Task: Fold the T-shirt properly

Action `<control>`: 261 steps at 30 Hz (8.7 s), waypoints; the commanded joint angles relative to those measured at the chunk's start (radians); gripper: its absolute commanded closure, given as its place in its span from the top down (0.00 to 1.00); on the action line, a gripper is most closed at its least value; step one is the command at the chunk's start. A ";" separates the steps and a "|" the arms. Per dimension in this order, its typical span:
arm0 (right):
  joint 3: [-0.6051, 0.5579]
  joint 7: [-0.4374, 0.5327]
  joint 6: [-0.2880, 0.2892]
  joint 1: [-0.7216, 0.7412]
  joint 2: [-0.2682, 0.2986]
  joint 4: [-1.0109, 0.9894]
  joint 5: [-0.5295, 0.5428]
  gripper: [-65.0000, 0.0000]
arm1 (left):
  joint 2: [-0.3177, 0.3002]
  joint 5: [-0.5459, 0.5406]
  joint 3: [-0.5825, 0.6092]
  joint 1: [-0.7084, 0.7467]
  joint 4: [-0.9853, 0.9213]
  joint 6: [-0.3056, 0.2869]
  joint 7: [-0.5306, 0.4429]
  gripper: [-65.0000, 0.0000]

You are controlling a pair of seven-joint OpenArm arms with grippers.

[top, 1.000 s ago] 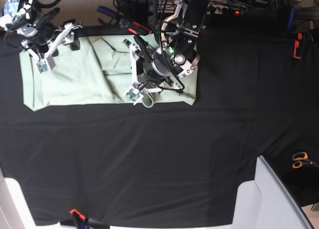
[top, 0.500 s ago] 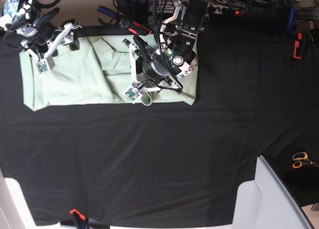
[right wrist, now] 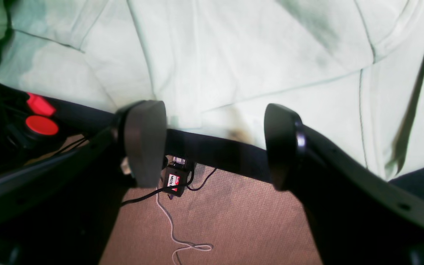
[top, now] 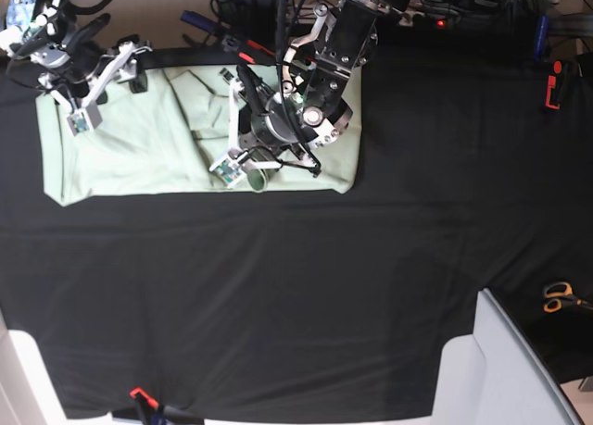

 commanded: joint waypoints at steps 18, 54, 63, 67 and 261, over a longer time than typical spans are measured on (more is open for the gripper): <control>0.004 0.015 0.006 0.000 0.006 0.019 0.013 0.61 | 0.015 -0.008 0.004 -0.049 -0.003 0.004 -0.015 0.00; 0.001 0.015 0.006 0.002 0.006 0.019 0.013 0.61 | 0.015 -0.329 -0.007 -0.152 0.105 0.004 -0.006 0.35; -0.157 0.009 0.006 0.002 0.012 0.108 0.009 0.41 | -0.186 -0.093 -0.392 0.087 0.363 0.002 -0.011 0.00; -0.295 0.008 0.000 0.012 0.012 0.135 0.009 0.09 | -0.264 -0.077 -0.608 0.188 0.379 0.002 -0.012 0.00; 0.122 -0.212 0.059 0.408 0.322 -0.842 0.492 0.90 | -0.315 -0.338 -0.806 0.322 0.195 0.020 -0.120 0.00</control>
